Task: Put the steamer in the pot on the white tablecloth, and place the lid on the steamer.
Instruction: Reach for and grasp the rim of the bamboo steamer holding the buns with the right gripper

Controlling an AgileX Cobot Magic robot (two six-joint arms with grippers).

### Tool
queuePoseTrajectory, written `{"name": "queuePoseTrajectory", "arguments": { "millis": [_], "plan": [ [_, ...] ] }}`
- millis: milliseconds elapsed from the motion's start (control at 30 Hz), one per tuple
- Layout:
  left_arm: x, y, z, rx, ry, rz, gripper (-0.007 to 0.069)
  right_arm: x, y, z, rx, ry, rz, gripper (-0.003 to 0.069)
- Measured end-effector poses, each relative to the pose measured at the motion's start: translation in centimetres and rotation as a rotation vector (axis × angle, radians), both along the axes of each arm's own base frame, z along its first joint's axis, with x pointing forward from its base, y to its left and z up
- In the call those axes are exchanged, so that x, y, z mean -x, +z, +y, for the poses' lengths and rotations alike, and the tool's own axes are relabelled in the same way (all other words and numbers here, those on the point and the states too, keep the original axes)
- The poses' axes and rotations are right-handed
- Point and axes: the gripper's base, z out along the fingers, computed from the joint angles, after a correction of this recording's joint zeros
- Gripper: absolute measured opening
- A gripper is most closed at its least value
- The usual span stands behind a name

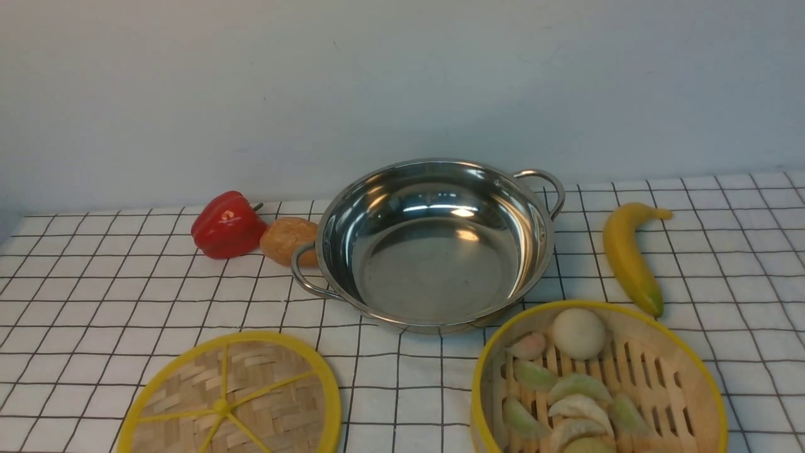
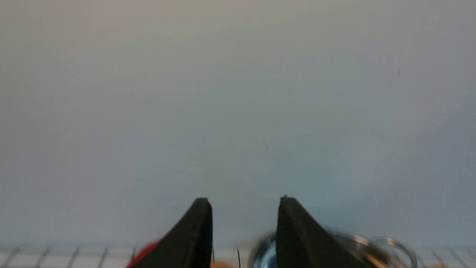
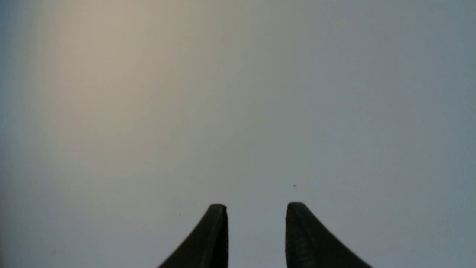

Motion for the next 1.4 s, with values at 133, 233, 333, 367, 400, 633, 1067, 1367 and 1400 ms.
{"name": "queuePoseTrajectory", "arguments": {
  "millis": [133,233,333,367,400,633,1067,1367,1400],
  "plan": [
    [-3.2,-0.9,-0.8,-0.039,-0.122,0.243,0.0243,-3.3,0.1,0.5,0.093,0.072,0.176,0.0240],
    [-5.3,-1.7,-1.3,-0.064,-0.200,0.405,0.0243,-6.2,-0.9,1.1,0.133,0.185,0.400,0.0240],
    [-6.5,-2.1,-1.4,-0.085,-0.244,0.496,0.0243,-8.0,-2.6,1.5,0.158,0.291,0.600,0.0240],
    [-6.7,-2.2,-1.5,-0.086,-0.249,0.509,0.0243,-8.4,-3.2,1.6,0.165,0.317,0.652,0.0240],
    [-7.3,-2.6,-1.4,-0.100,-0.261,0.550,0.0243,-9.1,-4.5,1.7,0.187,0.366,0.781,0.0240],
    [-8.2,-4.0,-0.9,-0.178,-0.247,0.643,0.0243,-12.1,-10.0,-0.5,0.263,0.226,1.288,0.0240],
    [-8.2,-6.9,1.3,-0.273,-0.065,0.975,0.0243,-15.1,-12.6,-2.1,0.308,-0.025,1.392,0.0240],
    [-8.6,-8.7,1.4,-0.256,-0.079,1.171,0.0243,-14.6,-12.5,2.7,0.463,0.127,1.374,0.0240],
    [-8.6,-8.7,1.4,-0.256,-0.080,1.174,0.0243,-14.6,-12.5,2.8,0.470,0.125,1.378,0.0240]
  ]
}}
